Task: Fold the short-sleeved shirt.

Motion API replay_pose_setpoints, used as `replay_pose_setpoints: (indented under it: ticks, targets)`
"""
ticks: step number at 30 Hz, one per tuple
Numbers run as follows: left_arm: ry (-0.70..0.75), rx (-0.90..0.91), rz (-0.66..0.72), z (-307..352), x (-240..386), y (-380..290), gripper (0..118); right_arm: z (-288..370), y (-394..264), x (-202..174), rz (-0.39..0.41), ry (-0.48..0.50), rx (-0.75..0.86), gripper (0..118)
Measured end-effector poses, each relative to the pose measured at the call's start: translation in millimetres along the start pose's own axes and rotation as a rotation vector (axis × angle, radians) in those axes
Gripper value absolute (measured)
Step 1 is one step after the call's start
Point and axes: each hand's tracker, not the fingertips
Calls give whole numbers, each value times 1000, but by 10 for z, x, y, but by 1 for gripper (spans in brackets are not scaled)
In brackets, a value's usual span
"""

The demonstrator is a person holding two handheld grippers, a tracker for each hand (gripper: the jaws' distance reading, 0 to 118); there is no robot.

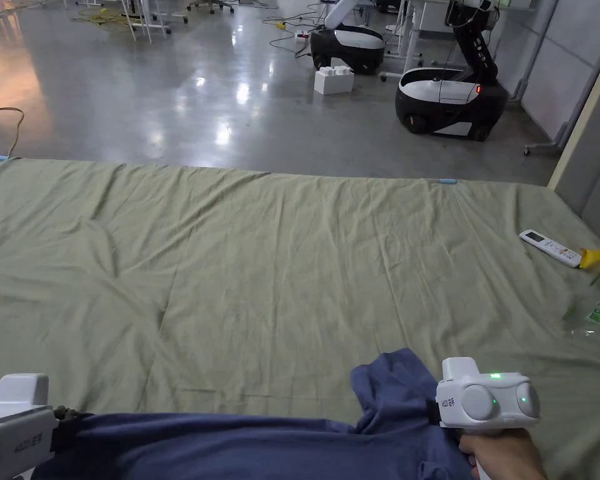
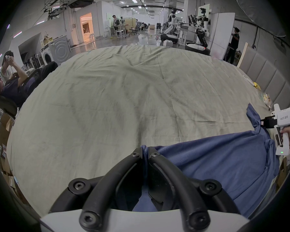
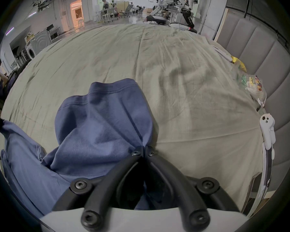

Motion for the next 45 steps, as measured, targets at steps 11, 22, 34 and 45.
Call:
replay_pose_setpoints:
  ticks: [11,22,34,45]
  targets:
    - [-27,73,-5,364,-59,12,5,1039,-262,27,-34,39,213,1]
    - [-70,168,33,1075,-369,-307,5,2084,-803,155,-22,37,316,1]
    - [-94,125,61,1468,-558,-1120,5,2307,-1741,174,24,11,182,1]
    - [-63,-78,30,1138,-519,-1823,5,1813,-2323,69,40,-25,13,1]
